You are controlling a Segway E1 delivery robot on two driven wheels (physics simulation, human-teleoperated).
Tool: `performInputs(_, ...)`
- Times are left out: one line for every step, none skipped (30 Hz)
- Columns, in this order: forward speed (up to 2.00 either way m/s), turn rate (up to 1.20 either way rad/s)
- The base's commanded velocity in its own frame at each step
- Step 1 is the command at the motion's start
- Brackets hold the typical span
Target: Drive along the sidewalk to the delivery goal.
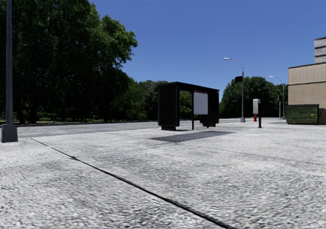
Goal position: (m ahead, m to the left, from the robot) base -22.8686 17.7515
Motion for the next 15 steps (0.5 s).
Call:
performInputs(1.42,0.94)
performInputs(1.42,0.94)
performInputs(1.42,0.94)
performInputs(1.42,0.94)
performInputs(1.42,0.94)
performInputs(1.42,0.94)
performInputs(1.42,0.94)
performInputs(1.42,0.94)
performInputs(1.42,0.94)
performInputs(1.42,0.94)
performInputs(1.42,0.94)
performInputs(1.42,0.94)
performInputs(1.42,0.94)
performInputs(1.42,0.94)
performInputs(1.42,0.94)
